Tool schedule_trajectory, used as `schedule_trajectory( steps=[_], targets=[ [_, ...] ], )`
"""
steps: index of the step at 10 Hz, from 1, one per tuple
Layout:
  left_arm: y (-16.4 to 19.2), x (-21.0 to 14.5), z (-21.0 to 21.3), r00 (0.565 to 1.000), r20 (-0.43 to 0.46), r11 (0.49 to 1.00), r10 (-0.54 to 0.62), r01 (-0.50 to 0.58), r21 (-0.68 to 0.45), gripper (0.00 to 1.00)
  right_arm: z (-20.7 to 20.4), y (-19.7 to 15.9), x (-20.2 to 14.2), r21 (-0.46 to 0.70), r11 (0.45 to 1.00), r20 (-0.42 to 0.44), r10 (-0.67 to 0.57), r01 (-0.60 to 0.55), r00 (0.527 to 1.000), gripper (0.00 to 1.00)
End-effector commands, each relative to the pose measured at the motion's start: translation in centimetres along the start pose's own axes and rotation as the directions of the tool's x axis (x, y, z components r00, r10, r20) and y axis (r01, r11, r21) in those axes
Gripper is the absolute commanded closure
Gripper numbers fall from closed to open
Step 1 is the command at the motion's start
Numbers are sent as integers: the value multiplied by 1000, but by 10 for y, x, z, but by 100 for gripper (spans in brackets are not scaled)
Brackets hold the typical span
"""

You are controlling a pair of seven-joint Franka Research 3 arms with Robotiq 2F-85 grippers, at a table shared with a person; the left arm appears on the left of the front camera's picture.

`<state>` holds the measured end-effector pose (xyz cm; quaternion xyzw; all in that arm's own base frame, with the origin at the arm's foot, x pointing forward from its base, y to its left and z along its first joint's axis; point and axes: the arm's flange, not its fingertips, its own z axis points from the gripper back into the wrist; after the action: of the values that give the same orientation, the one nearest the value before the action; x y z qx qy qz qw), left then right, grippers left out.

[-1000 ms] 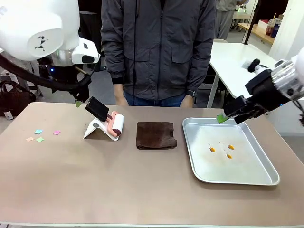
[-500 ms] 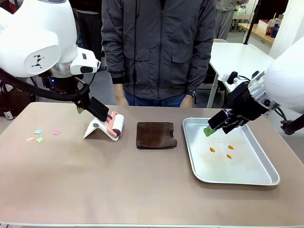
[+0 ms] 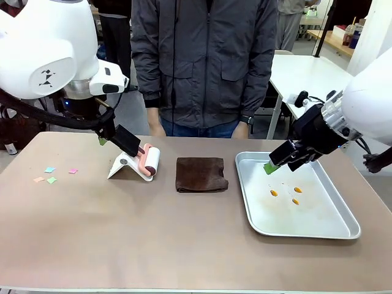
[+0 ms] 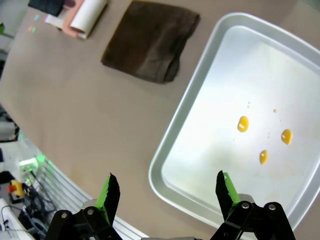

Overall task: Clean the surface of the table.
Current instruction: Hold the Lint Roller with your left hand and the towel with your right hand.

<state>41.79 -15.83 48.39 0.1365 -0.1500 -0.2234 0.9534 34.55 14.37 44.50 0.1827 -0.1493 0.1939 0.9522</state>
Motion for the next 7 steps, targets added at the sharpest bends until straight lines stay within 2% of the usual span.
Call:
schedule_trajectory(
  steps=[1,2,3,4,5,6,7],
  targets=[
    [17,-2,6,1000,-13,962,-22,17,-272,0,11,-4,-2,47,998,-6,-29,29,1000,0],
    [40,-7,8,1000,-10,877,-11,5,-480,0,30,-13,-8,139,988,6,-64,63,998,0],
    [64,-17,1,999,-54,772,10,-42,-635,0,52,-27,-18,265,958,12,-115,108,993,0],
    [81,-27,-9,997,-78,668,12,-66,-742,0,67,-39,-26,359,915,8,-197,181,980,0],
    [98,-39,-18,997,-76,538,30,-80,-839,0,84,-50,-34,476,851,16,-259,221,966,0],
    [116,-51,-28,996,-72,419,49,-86,-904,0,99,-60,-43,545,794,14,-330,270,944,0],
    [145,-68,-46,988,-102,310,116,-134,-941,0,117,-76,-54,593,725,13,-443,350,896,0]
  ],
)
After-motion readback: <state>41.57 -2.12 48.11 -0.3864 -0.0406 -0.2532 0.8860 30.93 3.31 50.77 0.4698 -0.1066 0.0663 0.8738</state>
